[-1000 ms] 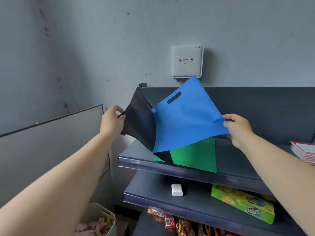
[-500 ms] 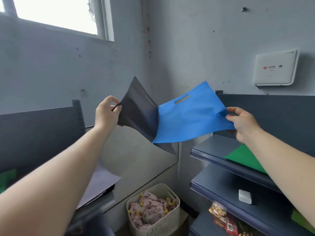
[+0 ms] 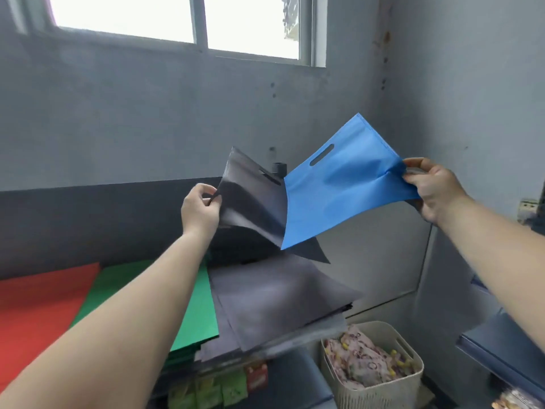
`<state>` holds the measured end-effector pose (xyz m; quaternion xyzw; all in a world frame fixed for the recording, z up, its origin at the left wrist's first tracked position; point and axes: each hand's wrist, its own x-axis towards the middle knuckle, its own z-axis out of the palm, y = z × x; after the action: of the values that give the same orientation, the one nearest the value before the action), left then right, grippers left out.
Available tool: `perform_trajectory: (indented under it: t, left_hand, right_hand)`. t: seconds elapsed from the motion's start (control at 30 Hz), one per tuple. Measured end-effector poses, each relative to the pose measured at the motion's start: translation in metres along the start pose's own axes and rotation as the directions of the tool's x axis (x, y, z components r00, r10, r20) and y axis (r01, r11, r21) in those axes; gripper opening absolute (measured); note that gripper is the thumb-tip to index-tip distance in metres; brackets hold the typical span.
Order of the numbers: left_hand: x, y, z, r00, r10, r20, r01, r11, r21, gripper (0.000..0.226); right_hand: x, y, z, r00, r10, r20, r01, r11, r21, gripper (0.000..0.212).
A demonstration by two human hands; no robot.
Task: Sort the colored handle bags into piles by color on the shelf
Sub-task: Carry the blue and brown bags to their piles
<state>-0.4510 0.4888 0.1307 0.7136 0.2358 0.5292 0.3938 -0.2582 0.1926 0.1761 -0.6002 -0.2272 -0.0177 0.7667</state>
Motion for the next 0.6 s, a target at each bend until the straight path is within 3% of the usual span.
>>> perform_trajectory:
  t: [0.17, 0.27, 0.4, 0.53, 0.6]
  left_hand:
    - [0.000, -0.035, -0.039, 0.994, -0.105, -0.041, 0.106, 0.994, 0.039, 0.005]
    - [-0.011, -0.057, -0.045, 0.974, -0.229, 0.008, 0.226, 0.967, 0.118, 0.005]
    - [-0.031, -0.082, -0.045, 0.905, -0.421, 0.064, 0.381, 0.868, 0.319, 0.028]
    - [-0.047, -0.087, -0.045, 0.950, -0.313, 0.014, 0.263, 0.820, 0.509, 0.043]
    - [-0.052, -0.081, -0.039, 0.928, -0.359, 0.098, 0.276, 0.841, 0.465, 0.038]
  right_hand:
    - [-0.006, 0.016, 0.060, 0.997, 0.022, 0.071, -0.022, 1.000, 0.005, 0.032]
    - [-0.010, 0.022, 0.083, 0.993, 0.039, 0.113, -0.039, 0.999, 0.004, 0.032]
    - [-0.017, 0.030, 0.103, 0.979, 0.055, 0.195, -0.048, 0.998, -0.038, 0.032]
    - [-0.022, 0.037, 0.113, 0.958, 0.067, 0.279, -0.042, 0.995, -0.095, 0.032]
    - [-0.023, 0.037, 0.114, 0.944, 0.069, 0.321, -0.037, 0.994, -0.105, 0.032]
